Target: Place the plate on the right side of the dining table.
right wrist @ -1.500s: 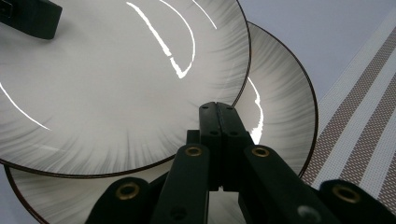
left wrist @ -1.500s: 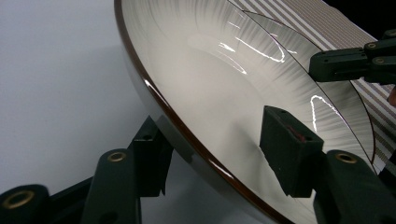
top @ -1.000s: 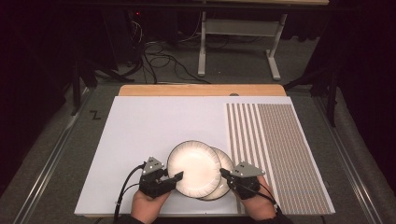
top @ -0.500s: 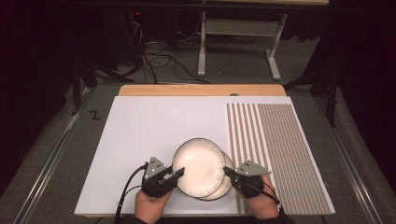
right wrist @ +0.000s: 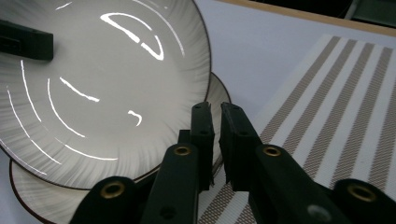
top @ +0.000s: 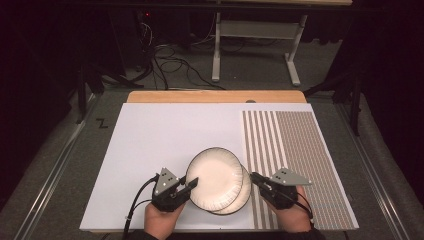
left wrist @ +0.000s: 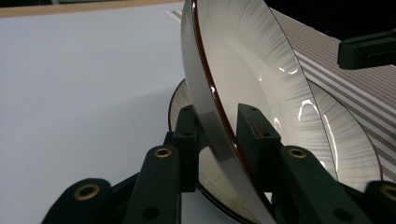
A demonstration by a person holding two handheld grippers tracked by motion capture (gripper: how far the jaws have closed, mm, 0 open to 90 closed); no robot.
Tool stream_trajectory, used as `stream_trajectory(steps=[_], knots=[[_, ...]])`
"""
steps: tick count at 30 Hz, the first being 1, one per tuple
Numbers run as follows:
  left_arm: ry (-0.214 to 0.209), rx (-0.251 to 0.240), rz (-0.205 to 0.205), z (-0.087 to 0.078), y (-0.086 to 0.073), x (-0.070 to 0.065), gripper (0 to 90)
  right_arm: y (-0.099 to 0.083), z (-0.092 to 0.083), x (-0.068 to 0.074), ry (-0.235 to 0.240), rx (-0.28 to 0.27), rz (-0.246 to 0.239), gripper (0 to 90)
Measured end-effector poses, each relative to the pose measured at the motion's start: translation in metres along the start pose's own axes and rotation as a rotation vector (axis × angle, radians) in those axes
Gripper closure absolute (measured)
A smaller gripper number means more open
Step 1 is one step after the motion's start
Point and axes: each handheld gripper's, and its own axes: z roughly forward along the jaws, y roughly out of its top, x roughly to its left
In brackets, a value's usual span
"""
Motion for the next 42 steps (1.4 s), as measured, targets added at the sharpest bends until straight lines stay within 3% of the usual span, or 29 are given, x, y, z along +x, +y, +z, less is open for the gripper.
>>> stream_trajectory(steps=[5,13,18,21,31,42], knots=[[0.003,-0.022,0.010,-0.002,0.000,-0.001,72.2,-0.001,-0.016,-0.009,-0.023,-0.034,0.019,67.5],[0.007,-0.039,0.036,-0.004,0.000,-0.003,72.7,-0.006,-0.038,-0.011,-0.059,-0.047,-0.004,38.6],[0.012,-0.047,0.049,-0.005,0.001,-0.004,72.8,-0.011,-0.052,-0.013,-0.080,-0.061,0.011,15.5],[0.014,-0.053,0.058,-0.006,0.001,-0.006,72.8,-0.013,-0.060,-0.014,-0.096,-0.066,0.016,8.9],[0.023,-0.062,0.083,-0.013,-0.001,-0.008,72.9,-0.018,-0.069,-0.017,-0.112,-0.067,0.025,6.4],[0.029,-0.069,0.088,-0.016,-0.002,-0.010,73.1,-0.015,-0.058,-0.009,-0.072,-0.074,-0.004,8.1]])
